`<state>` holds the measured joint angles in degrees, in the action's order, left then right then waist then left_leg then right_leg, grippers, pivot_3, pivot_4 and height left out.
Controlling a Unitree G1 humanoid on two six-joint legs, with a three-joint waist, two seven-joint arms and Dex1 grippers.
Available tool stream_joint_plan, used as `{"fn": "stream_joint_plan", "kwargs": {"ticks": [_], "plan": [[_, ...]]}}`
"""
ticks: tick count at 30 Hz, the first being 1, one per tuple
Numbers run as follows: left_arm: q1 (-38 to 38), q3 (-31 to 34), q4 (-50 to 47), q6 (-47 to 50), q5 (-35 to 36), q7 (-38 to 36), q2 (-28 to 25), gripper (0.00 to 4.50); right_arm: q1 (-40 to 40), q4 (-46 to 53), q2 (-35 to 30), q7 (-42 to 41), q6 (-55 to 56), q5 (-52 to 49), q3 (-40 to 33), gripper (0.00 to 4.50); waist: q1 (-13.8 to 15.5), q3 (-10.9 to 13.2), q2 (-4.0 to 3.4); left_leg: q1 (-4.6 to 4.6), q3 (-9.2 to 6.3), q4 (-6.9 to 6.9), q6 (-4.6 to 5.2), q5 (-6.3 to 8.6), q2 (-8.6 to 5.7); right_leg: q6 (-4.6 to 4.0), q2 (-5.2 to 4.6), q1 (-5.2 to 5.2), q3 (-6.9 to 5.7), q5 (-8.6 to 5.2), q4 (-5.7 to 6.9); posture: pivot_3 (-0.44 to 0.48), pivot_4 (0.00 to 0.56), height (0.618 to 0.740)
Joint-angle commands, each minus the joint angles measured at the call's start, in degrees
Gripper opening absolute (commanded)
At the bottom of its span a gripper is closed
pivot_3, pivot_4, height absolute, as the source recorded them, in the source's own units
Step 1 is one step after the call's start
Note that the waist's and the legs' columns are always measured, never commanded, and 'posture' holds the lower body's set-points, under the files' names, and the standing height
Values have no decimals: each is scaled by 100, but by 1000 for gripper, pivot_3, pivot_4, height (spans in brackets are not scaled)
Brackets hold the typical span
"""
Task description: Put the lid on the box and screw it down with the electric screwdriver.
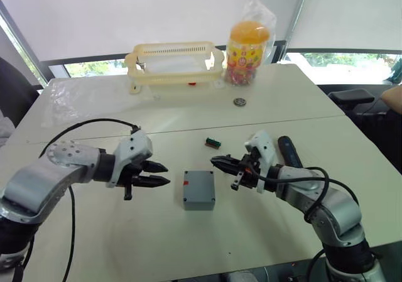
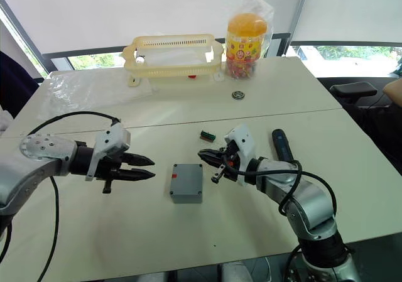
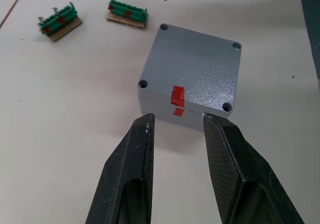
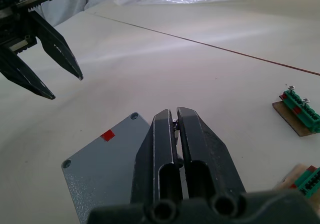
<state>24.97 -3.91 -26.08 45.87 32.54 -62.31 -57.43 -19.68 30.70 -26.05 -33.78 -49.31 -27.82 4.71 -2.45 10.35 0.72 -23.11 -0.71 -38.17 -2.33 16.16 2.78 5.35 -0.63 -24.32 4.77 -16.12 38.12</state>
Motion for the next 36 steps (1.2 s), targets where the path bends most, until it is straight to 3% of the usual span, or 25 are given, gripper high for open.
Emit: {"fn": "stream_joint_plan", "kwargs": {"ticks": [1, 36], "plan": [[6, 6, -181, -60, -55, 7, -36, 1498, 11, 32, -39, -3, 234, 76, 85, 68, 0, 0, 0, 0, 0, 0, 0, 0, 0, 0, 0, 0, 0, 0, 0, 0, 150, 740], [-59, 14, -83, 18, -67, 255, 163, 1498, 165, -564, -53, -230, 837, 645, 589, 68, 2, 0, 0, 0, 0, 0, 0, 0, 0, 0, 0, 0, 0, 0, 0, 0, 150, 740]]}}
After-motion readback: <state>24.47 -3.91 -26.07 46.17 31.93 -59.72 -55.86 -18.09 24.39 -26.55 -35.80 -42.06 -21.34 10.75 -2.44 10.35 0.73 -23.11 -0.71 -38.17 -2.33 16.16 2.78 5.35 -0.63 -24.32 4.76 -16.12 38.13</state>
